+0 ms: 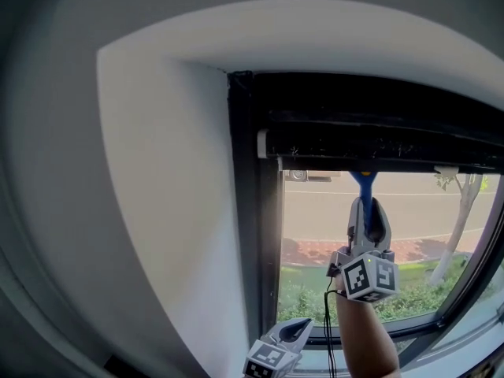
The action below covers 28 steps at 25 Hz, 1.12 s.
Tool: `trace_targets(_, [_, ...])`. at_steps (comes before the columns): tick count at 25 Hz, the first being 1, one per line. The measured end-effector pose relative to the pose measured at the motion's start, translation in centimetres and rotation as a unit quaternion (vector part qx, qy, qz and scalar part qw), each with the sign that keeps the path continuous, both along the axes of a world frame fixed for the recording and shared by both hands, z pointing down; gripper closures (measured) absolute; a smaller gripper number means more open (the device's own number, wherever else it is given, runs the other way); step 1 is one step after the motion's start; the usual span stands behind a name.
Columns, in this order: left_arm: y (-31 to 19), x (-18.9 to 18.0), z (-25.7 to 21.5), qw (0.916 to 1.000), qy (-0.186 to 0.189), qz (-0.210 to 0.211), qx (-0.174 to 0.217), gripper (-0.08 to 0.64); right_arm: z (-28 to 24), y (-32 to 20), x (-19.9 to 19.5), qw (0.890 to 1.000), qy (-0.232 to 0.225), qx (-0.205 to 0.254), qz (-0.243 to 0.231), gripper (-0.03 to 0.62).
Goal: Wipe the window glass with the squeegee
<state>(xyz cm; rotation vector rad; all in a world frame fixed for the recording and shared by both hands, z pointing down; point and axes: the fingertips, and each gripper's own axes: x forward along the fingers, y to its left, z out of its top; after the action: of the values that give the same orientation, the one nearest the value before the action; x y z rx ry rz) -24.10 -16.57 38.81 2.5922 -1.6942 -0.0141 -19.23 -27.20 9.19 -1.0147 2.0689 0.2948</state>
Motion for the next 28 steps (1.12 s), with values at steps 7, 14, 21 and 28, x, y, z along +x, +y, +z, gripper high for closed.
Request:
trace_targets(7, [0.7, -1.2, -0.7, 0.9999, 0.003, -0.011, 0.008, 0.557, 0.2, 0.6, -0.7, 1.0, 0.017, -0.005, 0.001, 0.443])
trace_targets(14, [1.1, -1.0, 0.0, 0.9999, 0.007, -0.011, 0.0, 0.557, 1.8, 0.8, -0.3, 0.999, 0.043, -0.017, 0.016, 0.443])
trace_targets(21, [1.7, -0.1, 0.2, 1.0, 0.007, -0.005, -0.001, 0.557, 5.3, -0.3, 0.2, 0.998, 0.052, -0.041, 0.014, 0.443])
trace_targets(28, [2.0, 0.3, 0.2, 0.9999, 0.01, -0.002, -0.002, 0.557, 7.5, -0.3, -0.1, 0.996, 0.066, -0.059, 0.01, 0.444])
